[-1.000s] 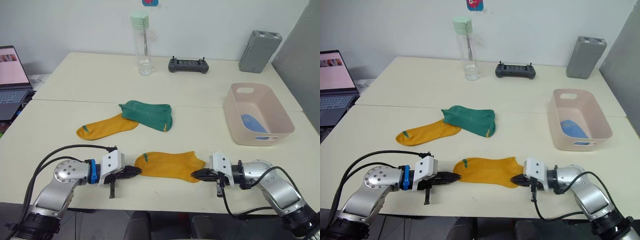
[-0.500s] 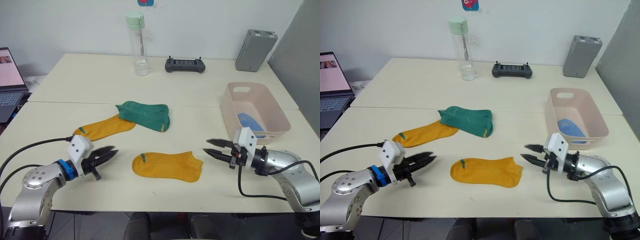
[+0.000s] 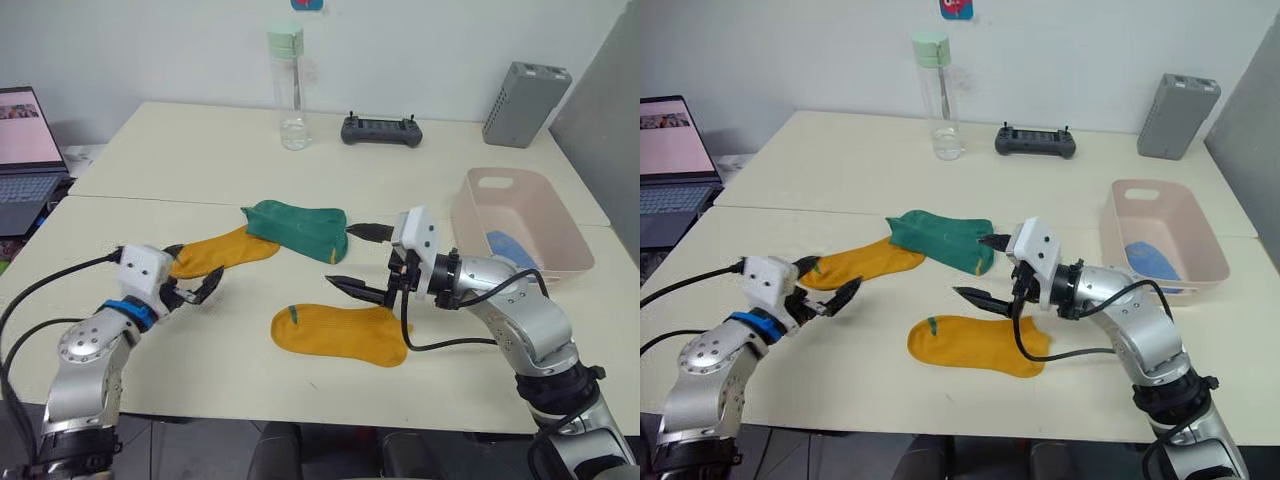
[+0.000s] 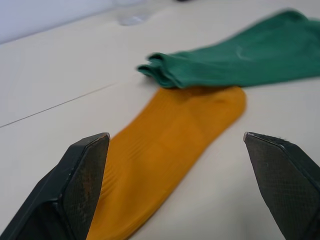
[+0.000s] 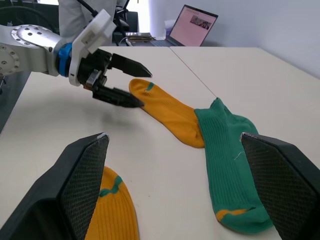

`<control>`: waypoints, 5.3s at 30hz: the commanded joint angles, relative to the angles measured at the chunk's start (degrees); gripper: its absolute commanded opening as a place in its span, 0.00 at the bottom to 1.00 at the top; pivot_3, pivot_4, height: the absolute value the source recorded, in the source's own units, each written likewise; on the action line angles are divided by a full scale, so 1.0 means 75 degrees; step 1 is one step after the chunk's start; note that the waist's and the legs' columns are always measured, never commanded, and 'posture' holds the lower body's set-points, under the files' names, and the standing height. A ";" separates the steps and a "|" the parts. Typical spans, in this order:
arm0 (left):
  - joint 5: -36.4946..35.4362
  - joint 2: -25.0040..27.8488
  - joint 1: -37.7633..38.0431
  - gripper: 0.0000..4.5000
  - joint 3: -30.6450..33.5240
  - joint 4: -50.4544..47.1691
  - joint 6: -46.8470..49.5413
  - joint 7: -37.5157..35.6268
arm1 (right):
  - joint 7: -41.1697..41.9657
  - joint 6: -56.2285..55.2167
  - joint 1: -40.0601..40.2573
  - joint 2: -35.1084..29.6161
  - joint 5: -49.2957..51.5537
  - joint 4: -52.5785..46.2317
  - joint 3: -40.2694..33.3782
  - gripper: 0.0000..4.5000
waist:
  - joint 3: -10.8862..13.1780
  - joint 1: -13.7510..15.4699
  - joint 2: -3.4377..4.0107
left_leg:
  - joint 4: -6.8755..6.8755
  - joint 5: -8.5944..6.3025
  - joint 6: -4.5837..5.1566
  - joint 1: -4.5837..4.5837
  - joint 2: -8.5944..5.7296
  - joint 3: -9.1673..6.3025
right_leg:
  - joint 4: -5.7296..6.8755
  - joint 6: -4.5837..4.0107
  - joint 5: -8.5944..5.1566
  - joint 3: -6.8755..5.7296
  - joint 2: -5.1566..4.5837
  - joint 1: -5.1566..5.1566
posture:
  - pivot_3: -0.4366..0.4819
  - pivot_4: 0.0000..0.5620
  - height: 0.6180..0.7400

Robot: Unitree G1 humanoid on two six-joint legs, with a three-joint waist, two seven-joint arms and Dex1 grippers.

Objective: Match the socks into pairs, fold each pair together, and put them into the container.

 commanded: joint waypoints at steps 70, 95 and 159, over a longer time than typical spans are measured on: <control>-0.2104 0.0091 -0.0612 0.65 -0.2428 -0.3630 0.3995 -0.1096 | 0.0652 0.0426 0.1341 -0.1910 0.0496 -0.0546 -0.1087 1.00 | 0.0002 -0.0178 -0.0002 | -0.0067 0.0002 0.0000 0.0002 0.0001 -0.0021 | -0.0007 0.0047 -0.0030 -0.0011 0.0012 -0.0007 | 0.48 0.27 1.00; -0.1716 0.1020 0.0087 0.72 -0.0102 -0.1237 0.3426 -0.1084 | -0.0666 0.2664 0.0511 -0.0421 0.0133 0.0089 0.0623 0.79 | 0.0003 -0.0158 -0.0002 | -0.0078 0.0002 -0.0001 -0.0020 0.0003 -0.0016 | -0.0002 0.0027 -0.0031 -0.0016 0.0007 -0.0042 | 0.48 0.27 1.00; -0.5213 0.0907 0.1014 0.00 0.0764 -0.3697 0.6543 -0.0372 | -0.0827 0.4347 0.1906 -0.1586 0.3102 -0.1300 -0.1583 0.00 | 0.0000 -0.0184 -0.0007 | -0.0071 0.0001 -0.0001 -0.0015 0.0001 -0.0012 | -0.0002 0.0001 -0.0055 -0.0003 0.0007 -0.0041 | 0.48 0.27 1.00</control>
